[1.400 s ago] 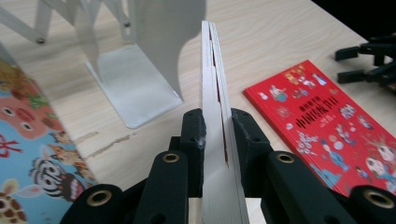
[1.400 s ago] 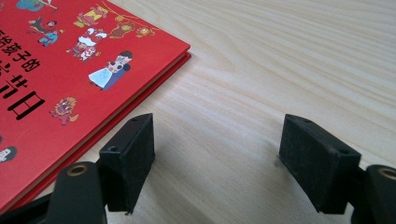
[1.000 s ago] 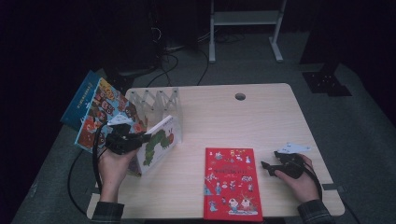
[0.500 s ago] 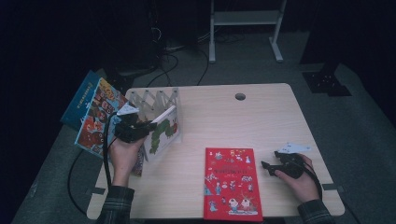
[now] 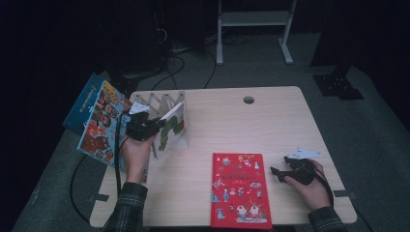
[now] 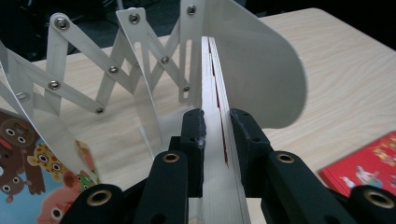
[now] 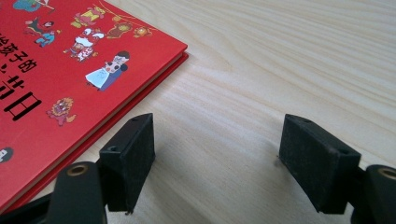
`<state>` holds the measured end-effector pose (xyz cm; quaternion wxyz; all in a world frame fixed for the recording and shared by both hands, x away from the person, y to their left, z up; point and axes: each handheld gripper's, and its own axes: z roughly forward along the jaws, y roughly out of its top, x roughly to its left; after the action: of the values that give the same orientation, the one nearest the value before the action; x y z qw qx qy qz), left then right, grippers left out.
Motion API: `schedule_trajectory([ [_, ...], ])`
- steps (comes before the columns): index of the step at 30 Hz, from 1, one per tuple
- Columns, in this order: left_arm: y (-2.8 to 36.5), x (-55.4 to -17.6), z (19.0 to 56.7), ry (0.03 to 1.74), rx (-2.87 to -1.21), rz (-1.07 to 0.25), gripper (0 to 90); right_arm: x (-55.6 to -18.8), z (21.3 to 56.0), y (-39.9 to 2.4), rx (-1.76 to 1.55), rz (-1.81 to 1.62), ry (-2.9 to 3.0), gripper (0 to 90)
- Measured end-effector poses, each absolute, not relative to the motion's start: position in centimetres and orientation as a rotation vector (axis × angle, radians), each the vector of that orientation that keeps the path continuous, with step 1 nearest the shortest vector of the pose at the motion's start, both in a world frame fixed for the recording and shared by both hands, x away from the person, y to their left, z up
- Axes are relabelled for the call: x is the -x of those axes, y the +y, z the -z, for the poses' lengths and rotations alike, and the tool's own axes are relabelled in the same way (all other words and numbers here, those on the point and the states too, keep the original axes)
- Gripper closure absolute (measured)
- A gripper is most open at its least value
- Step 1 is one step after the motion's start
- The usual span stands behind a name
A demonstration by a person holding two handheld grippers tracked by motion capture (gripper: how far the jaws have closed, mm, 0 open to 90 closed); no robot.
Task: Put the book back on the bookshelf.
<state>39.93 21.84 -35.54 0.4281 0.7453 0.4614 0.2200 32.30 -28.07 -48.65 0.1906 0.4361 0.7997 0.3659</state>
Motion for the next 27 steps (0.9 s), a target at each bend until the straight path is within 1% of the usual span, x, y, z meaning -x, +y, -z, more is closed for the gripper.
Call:
schedule_trajectory([
  [8,21.3,-40.9,36.7,1.170,-1.826,-0.555,75.9,-32.3,48.6,-28.1,-1.224,-1.027,2.248,25.7],
  [27,21.8,-40.4,38.9,1.177,-1.841,-0.547,74.8,-32.3,48.7,-28.0,-1.222,-1.023,2.248,25.6],
])
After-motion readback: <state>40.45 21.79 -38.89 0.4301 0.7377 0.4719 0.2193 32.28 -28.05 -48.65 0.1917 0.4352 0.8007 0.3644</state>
